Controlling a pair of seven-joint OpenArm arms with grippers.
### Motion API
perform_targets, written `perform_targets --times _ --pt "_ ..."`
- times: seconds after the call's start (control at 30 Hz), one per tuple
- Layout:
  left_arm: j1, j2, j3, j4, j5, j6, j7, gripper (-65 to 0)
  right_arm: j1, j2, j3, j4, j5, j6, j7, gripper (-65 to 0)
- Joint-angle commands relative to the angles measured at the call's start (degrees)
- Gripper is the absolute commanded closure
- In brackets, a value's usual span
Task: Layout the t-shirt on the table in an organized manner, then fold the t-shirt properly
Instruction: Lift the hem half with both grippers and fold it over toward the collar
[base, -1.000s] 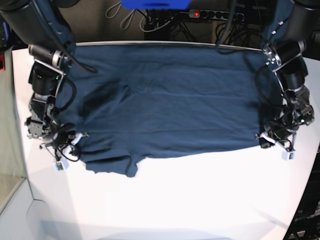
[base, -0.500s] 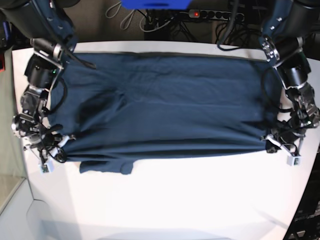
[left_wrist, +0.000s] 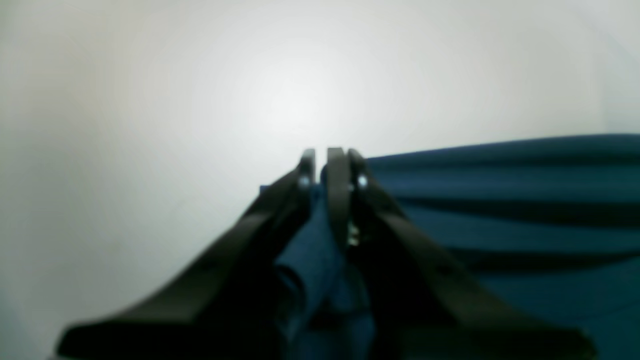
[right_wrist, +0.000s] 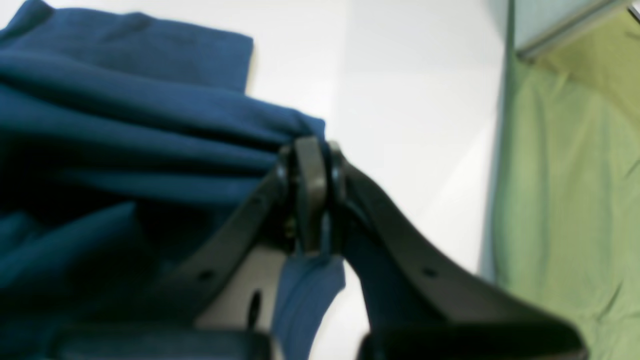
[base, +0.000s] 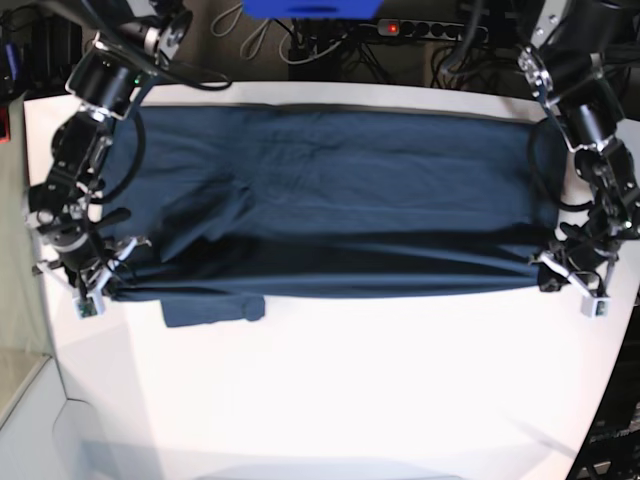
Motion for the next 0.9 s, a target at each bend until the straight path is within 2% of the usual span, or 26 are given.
perform_targets --times 0.0,0.1,0.3,0.47,0.67,0.87 --pt "-0.43 -1.25 -0.16 2.71 -1.83 0.39 -0.5 -0.2 0.34 0.55 -0.07 1.89 0.61 -0.69 1.04 0.0" --pt "2.64 -1.25 -0.16 7.9 -5.17 0.39 0.82 -0.2 -2.3 0.2 -0.16 4.61 1.14 -0.69 1.04 0.0" --pt "9.94 -1.25 -0.16 19.33 -12.21 0.39 3.28 -0.2 -8.63 -0.32 -0.24 11.3 6.33 -0.69 1.04 0.0" --pt "16.18 -1.25 -0.16 27.07 -16.69 0.39 3.28 -0.2 -13.9 -0.32 -0.24 15.69 9.14 -0.69 1.04 0.0" --pt "21.98 -1.25 -0.34 32.6 -18.54 0.39 3.28 -0.2 -18.12 -0.5 -0.24 17.98 9.14 -0.69 1.04 0.0" --pt "24.44 0.5 -5.35 33.22 -18.27 0.39 3.28 -0.2 -20.76 -0.41 -0.07 18.06 9.14 -0.69 1.04 0.0"
